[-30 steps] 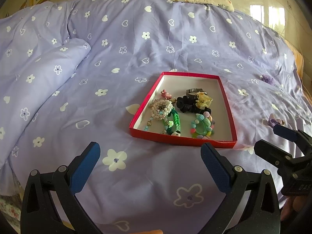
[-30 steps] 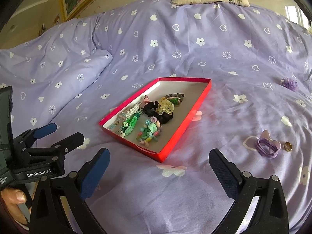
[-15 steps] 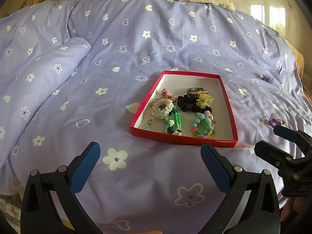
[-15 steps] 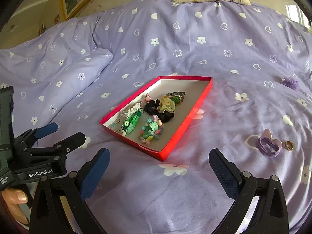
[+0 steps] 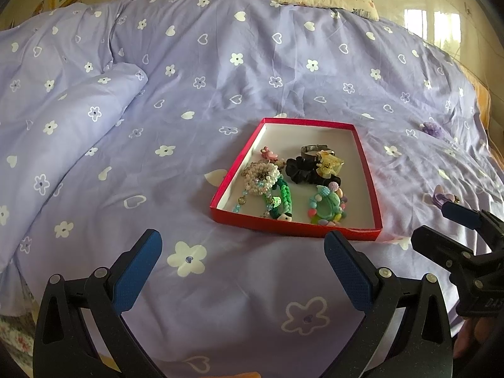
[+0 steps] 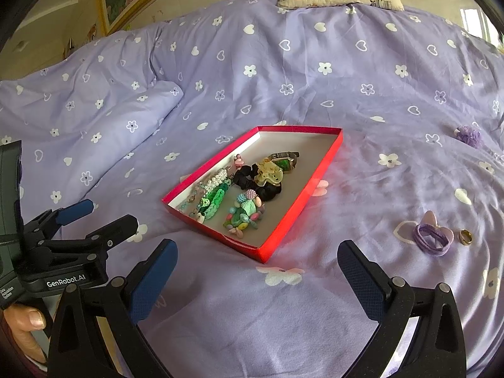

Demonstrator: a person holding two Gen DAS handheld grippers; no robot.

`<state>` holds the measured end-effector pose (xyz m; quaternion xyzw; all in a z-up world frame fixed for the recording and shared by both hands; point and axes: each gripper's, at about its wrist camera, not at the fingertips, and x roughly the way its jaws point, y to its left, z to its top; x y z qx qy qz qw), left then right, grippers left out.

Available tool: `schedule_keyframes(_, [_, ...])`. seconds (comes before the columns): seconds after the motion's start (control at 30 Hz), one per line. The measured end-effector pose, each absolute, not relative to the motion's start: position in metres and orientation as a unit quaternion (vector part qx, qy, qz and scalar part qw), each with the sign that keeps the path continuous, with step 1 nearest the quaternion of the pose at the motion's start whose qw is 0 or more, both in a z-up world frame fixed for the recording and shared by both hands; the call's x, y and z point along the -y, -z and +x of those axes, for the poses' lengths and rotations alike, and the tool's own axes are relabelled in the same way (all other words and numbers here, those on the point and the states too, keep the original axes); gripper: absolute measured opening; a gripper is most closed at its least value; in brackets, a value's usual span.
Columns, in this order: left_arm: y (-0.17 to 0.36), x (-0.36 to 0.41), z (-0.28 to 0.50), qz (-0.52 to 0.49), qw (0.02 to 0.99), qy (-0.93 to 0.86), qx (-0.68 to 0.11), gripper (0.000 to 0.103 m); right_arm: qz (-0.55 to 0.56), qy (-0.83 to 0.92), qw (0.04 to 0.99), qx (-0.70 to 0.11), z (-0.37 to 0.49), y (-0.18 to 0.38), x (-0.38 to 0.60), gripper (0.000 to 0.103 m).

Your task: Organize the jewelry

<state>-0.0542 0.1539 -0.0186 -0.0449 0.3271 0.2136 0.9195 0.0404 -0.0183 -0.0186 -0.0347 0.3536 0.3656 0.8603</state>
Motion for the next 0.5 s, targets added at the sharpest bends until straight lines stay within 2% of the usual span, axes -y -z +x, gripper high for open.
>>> schedule_keyframes(0.5, [0.0153,-0.1528,-0.0559,-0.045,0.921,-0.213,-0.324,0.103,-0.034,-0.365,0.863,-0.346,0.0381,0.0147,0.0187,0.102])
